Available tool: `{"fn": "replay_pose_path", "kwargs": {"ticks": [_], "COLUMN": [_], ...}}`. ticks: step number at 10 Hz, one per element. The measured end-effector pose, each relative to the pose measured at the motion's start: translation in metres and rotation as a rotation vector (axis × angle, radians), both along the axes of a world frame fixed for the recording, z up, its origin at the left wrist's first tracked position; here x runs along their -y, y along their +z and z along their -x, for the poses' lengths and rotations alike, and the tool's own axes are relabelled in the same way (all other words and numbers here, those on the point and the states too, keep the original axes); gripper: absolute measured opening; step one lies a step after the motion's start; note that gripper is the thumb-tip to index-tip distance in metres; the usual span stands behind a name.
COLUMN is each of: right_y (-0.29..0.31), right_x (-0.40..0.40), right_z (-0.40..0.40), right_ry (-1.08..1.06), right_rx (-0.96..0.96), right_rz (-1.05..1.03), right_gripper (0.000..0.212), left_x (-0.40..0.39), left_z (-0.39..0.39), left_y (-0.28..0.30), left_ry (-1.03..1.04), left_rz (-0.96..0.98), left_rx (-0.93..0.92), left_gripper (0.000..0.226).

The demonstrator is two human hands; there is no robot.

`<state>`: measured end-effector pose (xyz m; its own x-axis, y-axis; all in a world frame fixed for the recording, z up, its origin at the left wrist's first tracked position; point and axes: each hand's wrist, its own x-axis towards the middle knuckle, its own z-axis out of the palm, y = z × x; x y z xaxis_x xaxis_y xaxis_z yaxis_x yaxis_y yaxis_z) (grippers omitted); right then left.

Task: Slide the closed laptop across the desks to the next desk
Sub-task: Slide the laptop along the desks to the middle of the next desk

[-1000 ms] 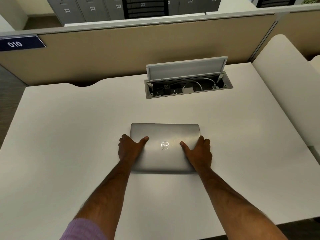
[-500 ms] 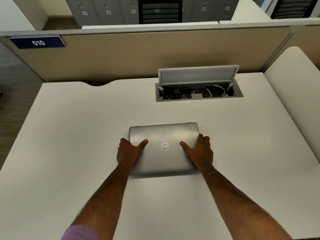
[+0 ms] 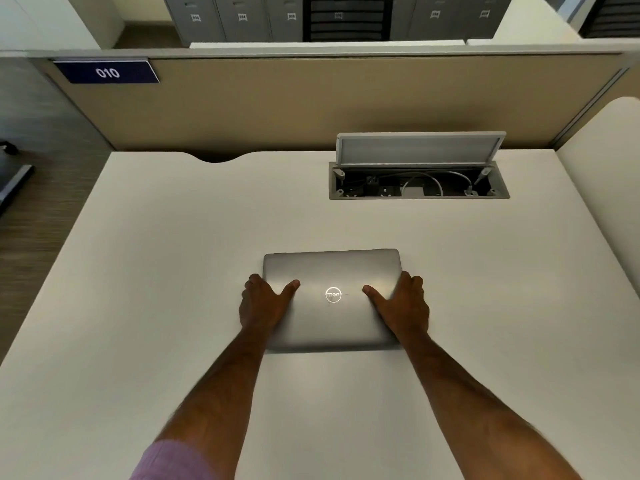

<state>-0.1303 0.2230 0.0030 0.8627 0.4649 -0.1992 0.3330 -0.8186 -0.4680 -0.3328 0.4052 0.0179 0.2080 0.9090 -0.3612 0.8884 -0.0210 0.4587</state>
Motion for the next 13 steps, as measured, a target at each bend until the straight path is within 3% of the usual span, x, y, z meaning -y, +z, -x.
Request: {"fn": "replay_pose_path", "kwargs": {"ticks": [8, 10, 11, 12, 13], "right_y": [0.001, -0.004, -0.006, -0.011, -0.012], "right_x": [0.001, 0.0, -0.002, -0.004, -0.01], "right_z": [0.007, 0.011, 0.011, 0.009, 0.014], "right_ry": [0.046, 0.049, 0.078, 0.166, 0.268], "right_rx": [0.074, 0.162, 0.216, 0.218, 0.245], "right_rz": [0.066, 0.088, 0.044, 0.009, -0.066], "right_gripper": [0.083, 0.088, 0.09, 0.094, 0.083], "left_x": [0.003, 0.013, 0.017, 0.018, 0.023], "left_z": [0.0, -0.001, -0.004, -0.007, -0.014], "left_y": [-0.005, -0.014, -0.015, -0.021, -0.025], "left_ry": [-0.062, -0.071, -0.105, -0.203, -0.321], "left_rz": [-0.101, -0.245, -0.324, -0.373, -0.391], "left_rx": [-0.056, -0.13, -0.134, -0.083, 0.0], "left_gripper": [0.084, 0.076, 0.077, 0.095, 0.087]}}
